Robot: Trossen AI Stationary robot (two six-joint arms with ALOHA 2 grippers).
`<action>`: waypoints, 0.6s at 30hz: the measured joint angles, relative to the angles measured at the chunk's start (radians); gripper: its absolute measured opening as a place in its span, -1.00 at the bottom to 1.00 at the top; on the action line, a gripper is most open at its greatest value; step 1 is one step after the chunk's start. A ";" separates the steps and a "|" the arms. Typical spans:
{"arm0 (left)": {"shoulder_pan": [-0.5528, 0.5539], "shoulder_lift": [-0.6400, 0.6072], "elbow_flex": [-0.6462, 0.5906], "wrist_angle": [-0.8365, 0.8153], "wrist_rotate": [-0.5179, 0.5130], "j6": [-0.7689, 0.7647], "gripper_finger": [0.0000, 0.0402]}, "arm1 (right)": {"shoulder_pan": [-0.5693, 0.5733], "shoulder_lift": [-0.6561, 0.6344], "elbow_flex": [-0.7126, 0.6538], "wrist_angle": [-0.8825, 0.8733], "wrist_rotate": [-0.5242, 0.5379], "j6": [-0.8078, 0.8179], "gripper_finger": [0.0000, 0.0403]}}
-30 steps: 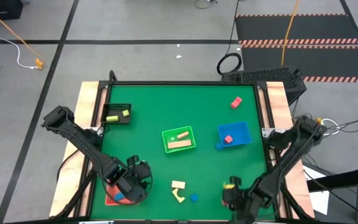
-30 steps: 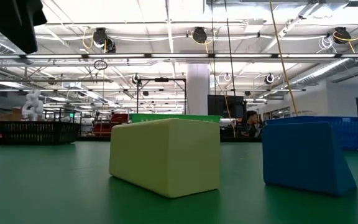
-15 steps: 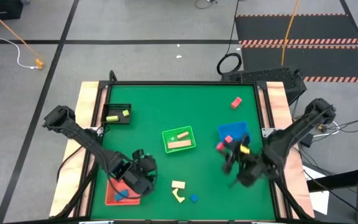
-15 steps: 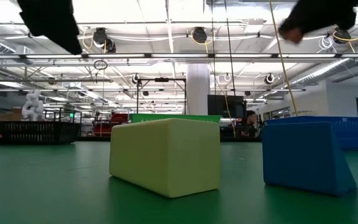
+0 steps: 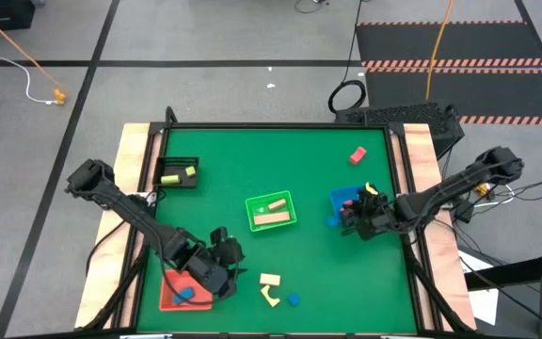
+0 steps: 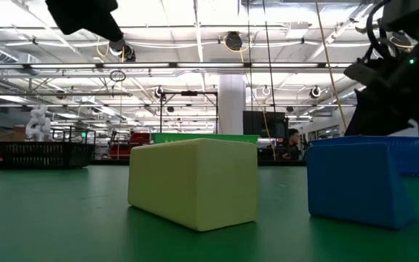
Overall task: Sort & place blocks by color
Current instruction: Put the bottom red block into the blue bin, then put the top blue block into the red bin
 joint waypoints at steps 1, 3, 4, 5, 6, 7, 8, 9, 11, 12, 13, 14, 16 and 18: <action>0.000 0.000 0.000 0.007 0.000 0.011 -0.09 | -0.001 -0.007 -0.021 0.041 0.000 -0.009 -0.36; 0.000 0.000 0.000 0.008 0.000 0.027 -0.09 | -0.001 -0.018 -0.052 0.105 0.002 -0.030 -0.22; 0.000 0.000 0.000 0.008 -0.001 0.036 -0.09 | 0.000 -0.024 -0.064 0.125 0.002 -0.040 -0.14; 0.002 0.000 0.000 0.008 -0.006 0.044 -0.09 | 0.000 -0.030 -0.070 0.134 0.001 -0.050 -0.07; 0.003 0.000 0.000 0.008 -0.011 0.051 -0.09 | 0.000 -0.036 -0.073 0.137 0.002 -0.060 -0.01; 0.006 0.000 0.000 0.008 -0.016 0.057 -0.09 | 0.000 -0.042 -0.073 0.138 0.003 -0.074 0.05; 0.009 0.000 0.000 0.008 -0.016 0.061 -0.09 | 0.000 -0.050 -0.073 0.139 0.002 -0.093 0.10; 0.012 0.000 0.000 0.008 -0.017 0.064 -0.09 | 0.000 -0.059 -0.073 0.141 0.002 -0.114 0.15; 0.021 0.000 0.000 0.008 -0.017 0.065 -0.09 | 0.000 -0.083 -0.073 0.159 0.002 -0.162 0.21; 0.024 0.000 0.000 0.008 -0.017 0.066 -0.09 | 0.000 -0.097 -0.073 0.178 0.002 -0.199 0.24; 0.028 0.000 0.000 0.007 -0.017 0.067 -0.09 | 0.000 -0.113 -0.073 0.208 0.002 -0.239 0.26; 0.031 0.000 0.000 0.007 -0.017 0.073 -0.09 | 0.000 -0.128 -0.073 0.252 0.001 -0.284 0.27; 0.035 0.000 0.000 0.007 -0.017 0.091 -0.09 | 0.000 -0.147 -0.073 0.372 0.000 -0.395 0.28; 0.039 0.000 0.000 0.007 -0.018 0.108 -0.09 | 0.001 -0.149 -0.073 0.521 -0.009 -0.523 0.26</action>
